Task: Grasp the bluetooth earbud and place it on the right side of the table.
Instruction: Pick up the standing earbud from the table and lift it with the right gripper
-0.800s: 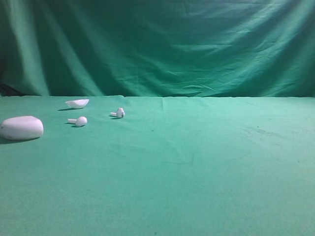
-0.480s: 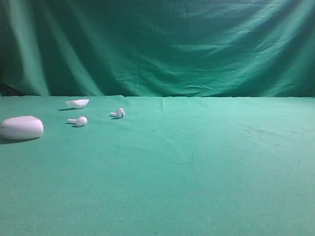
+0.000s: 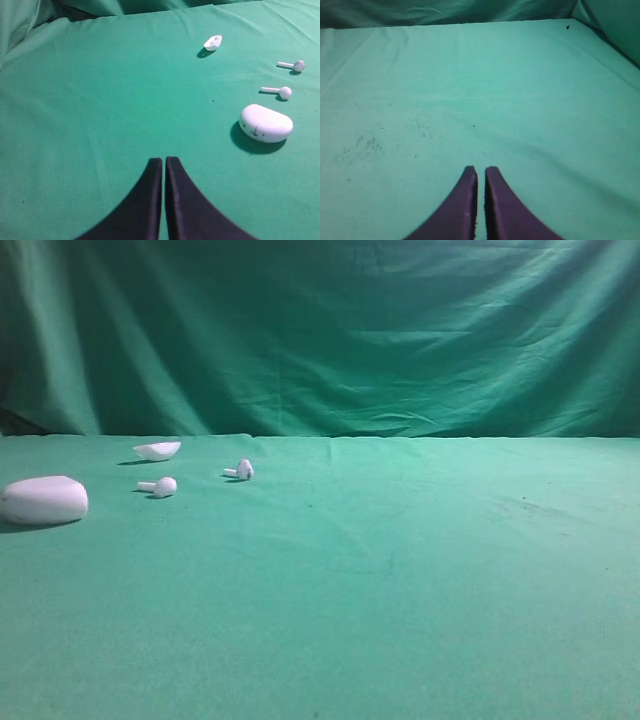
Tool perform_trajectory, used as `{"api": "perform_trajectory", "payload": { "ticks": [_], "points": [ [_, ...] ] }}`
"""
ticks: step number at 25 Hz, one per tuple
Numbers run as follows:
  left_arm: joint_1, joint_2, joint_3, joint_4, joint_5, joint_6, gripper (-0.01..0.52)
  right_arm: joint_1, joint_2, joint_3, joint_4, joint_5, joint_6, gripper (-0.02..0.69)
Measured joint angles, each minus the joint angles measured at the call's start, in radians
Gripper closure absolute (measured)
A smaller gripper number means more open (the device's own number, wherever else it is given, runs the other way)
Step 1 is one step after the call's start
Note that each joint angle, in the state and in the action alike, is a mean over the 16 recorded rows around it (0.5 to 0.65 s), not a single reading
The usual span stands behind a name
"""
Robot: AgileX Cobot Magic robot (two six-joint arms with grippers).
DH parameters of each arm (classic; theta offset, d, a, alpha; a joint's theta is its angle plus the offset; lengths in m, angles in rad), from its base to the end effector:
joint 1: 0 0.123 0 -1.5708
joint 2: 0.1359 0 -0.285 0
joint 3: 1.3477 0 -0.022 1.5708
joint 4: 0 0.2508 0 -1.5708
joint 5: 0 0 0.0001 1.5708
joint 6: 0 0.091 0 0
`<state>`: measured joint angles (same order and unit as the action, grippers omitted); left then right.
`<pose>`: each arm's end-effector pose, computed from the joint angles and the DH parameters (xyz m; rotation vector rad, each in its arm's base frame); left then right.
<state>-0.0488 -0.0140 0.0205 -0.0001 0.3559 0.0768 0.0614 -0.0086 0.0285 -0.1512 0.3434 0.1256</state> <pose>0.0528 -0.0026 0.1750 0.1158 1.8424 0.0195 0.0537 -0.0013 0.1734 -0.0367 1.8426 -0.0156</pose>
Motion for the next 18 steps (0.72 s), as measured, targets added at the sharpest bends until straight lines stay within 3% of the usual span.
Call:
{"api": "perform_trajectory", "payload": {
  "ticks": [11,14,18],
  "points": [
    [0.000,0.000,0.000,0.000,0.000,0.000,0.514,0.000,0.024,-0.021,-0.013,-0.361,0.023,0.614],
    [0.000,0.000,0.000,0.000,0.000,0.000,0.514,0.000,0.077,-0.064,-0.009,-0.379,0.030,0.614],
    [0.000,0.000,0.000,-0.001,0.000,0.000,0.514,0.000,0.204,-0.156,-0.002,-0.293,0.034,0.614]
  ]
}}
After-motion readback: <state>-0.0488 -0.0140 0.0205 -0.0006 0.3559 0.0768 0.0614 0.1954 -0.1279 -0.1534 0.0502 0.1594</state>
